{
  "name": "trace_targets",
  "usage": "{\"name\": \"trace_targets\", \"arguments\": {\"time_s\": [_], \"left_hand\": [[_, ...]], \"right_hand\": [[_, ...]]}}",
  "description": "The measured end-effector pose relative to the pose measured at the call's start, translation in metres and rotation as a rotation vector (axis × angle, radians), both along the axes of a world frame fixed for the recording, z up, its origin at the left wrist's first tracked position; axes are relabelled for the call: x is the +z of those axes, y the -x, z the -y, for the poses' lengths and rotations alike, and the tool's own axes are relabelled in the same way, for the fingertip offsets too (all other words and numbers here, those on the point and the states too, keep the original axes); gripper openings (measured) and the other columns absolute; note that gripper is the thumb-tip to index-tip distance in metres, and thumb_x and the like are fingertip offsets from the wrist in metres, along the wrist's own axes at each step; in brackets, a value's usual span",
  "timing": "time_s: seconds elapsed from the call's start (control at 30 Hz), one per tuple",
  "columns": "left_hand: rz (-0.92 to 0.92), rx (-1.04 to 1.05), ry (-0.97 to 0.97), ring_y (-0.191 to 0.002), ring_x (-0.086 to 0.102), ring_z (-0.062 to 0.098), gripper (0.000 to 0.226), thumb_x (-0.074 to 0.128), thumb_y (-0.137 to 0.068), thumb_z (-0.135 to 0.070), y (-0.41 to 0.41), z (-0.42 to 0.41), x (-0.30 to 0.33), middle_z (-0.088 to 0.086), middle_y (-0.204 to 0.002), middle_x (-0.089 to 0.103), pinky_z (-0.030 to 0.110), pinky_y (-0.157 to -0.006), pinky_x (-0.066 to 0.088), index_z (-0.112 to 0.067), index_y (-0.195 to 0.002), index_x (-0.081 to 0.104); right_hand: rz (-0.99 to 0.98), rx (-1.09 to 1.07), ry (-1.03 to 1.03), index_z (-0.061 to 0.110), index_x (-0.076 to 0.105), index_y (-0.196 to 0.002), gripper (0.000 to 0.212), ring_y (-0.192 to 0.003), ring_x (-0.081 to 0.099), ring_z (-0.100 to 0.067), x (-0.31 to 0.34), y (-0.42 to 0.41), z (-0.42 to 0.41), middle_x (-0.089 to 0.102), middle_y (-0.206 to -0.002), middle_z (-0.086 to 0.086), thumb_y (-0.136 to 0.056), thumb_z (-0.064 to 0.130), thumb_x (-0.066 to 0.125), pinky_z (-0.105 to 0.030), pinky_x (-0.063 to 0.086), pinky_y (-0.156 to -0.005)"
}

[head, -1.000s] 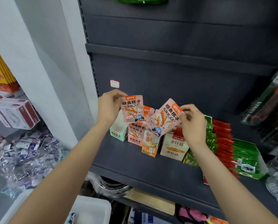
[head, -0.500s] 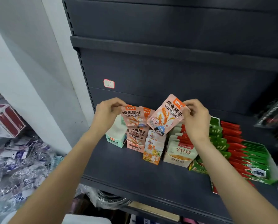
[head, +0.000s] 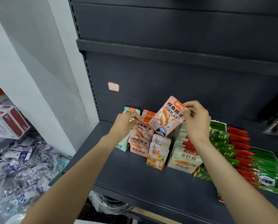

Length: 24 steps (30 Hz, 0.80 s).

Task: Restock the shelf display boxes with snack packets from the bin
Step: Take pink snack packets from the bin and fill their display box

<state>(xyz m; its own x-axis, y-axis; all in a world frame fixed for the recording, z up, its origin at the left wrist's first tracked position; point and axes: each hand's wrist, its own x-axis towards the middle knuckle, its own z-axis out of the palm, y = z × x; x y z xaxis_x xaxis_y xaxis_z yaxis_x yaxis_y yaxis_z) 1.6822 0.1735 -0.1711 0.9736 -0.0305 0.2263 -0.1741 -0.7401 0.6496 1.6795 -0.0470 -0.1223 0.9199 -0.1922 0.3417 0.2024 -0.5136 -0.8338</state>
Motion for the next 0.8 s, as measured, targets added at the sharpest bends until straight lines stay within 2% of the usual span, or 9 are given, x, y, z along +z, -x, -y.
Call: {"name": "trace_targets", "arguments": {"time_s": [0.07, 0.13, 0.23, 0.3, 0.37, 0.47, 0.57, 0.7, 0.8], "left_hand": [[0.040, 0.010, 0.004, -0.092, 0.057, 0.005, 0.016, 0.059, -0.089, -0.005, 0.000, 0.000, -0.008, -0.003, -0.101, 0.069, 0.022, -0.093, 0.044, -0.015, -0.089, 0.071], [0.101, 0.023, 0.094, -0.088, 0.060, 0.005, 0.016, 0.061, -0.088, -0.003, 0.000, -0.001, -0.011, -0.002, -0.096, 0.070, 0.023, -0.089, 0.049, -0.014, -0.089, 0.072], [0.140, 0.052, 0.166, -0.084, 0.061, 0.002, 0.016, 0.061, -0.087, -0.003, 0.001, -0.004, -0.010, -0.008, -0.091, 0.067, 0.007, -0.081, 0.046, -0.013, -0.090, 0.073], [0.105, 0.038, 0.130, -0.084, 0.060, 0.000, 0.015, 0.061, -0.088, -0.005, 0.002, -0.007, -0.013, -0.010, -0.092, 0.066, 0.004, -0.080, 0.044, -0.013, -0.091, 0.073], [-0.006, -0.011, 0.092, -0.086, 0.062, 0.002, 0.015, 0.061, -0.088, -0.006, 0.003, -0.011, -0.021, -0.006, -0.095, 0.069, 0.009, -0.083, 0.047, -0.014, -0.091, 0.073], [-0.197, -0.061, 0.031, -0.093, 0.062, 0.009, 0.017, 0.058, -0.090, -0.006, 0.006, -0.015, -0.034, 0.000, -0.104, 0.069, 0.025, -0.091, 0.051, -0.015, -0.093, 0.072], [-0.150, -0.045, 0.001, -0.090, 0.059, 0.008, 0.016, 0.061, -0.089, -0.009, 0.008, -0.018, -0.036, 0.000, -0.106, 0.067, 0.026, -0.088, 0.050, -0.017, -0.097, 0.072], [-0.169, -0.059, 0.062, -0.086, 0.060, 0.002, 0.014, 0.060, -0.091, -0.014, 0.018, -0.024, -0.033, -0.005, -0.094, 0.070, 0.017, -0.084, 0.047, -0.024, -0.098, 0.066], [-0.223, 0.012, 0.102, -0.090, 0.061, 0.009, 0.019, 0.056, -0.092, -0.014, 0.022, -0.026, -0.033, -0.004, -0.098, 0.069, 0.015, -0.070, 0.047, -0.023, -0.110, 0.056]], "right_hand": [[-0.003, 0.005, 0.007, 0.013, 0.060, -0.099, 0.009, -0.096, 0.063, -0.015, -0.001, 0.000, -0.001, 0.067, -0.100, -0.002, -0.092, 0.010, 0.056, -0.043, 0.057, -0.078], [-0.004, 0.004, 0.014, 0.014, 0.060, -0.100, 0.009, -0.097, 0.063, -0.015, -0.002, 0.000, -0.002, 0.067, -0.100, -0.001, -0.092, 0.011, 0.056, -0.044, 0.057, -0.079], [0.007, -0.007, -0.001, 0.014, 0.060, -0.100, 0.009, -0.098, 0.064, -0.014, -0.003, -0.002, -0.003, 0.067, -0.101, -0.002, -0.092, 0.012, 0.056, -0.042, 0.057, -0.077], [0.018, -0.014, -0.002, 0.014, 0.060, -0.100, 0.009, -0.099, 0.064, -0.014, -0.003, -0.004, -0.004, 0.067, -0.102, -0.002, -0.092, 0.011, 0.057, -0.040, 0.058, -0.077], [0.025, -0.008, 0.001, 0.014, 0.060, -0.100, 0.009, -0.099, 0.063, -0.014, -0.003, -0.005, -0.006, 0.066, -0.102, -0.001, -0.092, 0.012, 0.057, -0.039, 0.057, -0.078], [0.023, 0.024, -0.007, 0.014, 0.060, -0.100, 0.009, -0.098, 0.063, -0.012, -0.005, -0.005, -0.011, 0.066, -0.102, 0.000, -0.092, 0.012, 0.056, -0.039, 0.058, -0.078], [0.043, 0.074, 0.015, 0.018, 0.060, -0.096, 0.008, -0.095, 0.062, -0.008, -0.006, -0.007, -0.018, 0.064, -0.095, 0.007, -0.092, 0.011, 0.057, -0.029, 0.056, -0.077], [0.063, 0.146, 0.035, 0.018, 0.059, -0.094, 0.009, -0.091, 0.060, -0.003, -0.011, -0.009, -0.031, 0.063, -0.094, 0.009, -0.091, 0.009, 0.058, -0.014, 0.050, -0.073], [0.038, 0.203, 0.076, 0.014, 0.062, -0.095, 0.008, -0.093, 0.058, -0.003, -0.020, -0.010, -0.042, 0.062, -0.093, 0.010, -0.091, 0.008, 0.059, -0.010, 0.045, -0.071]]}}
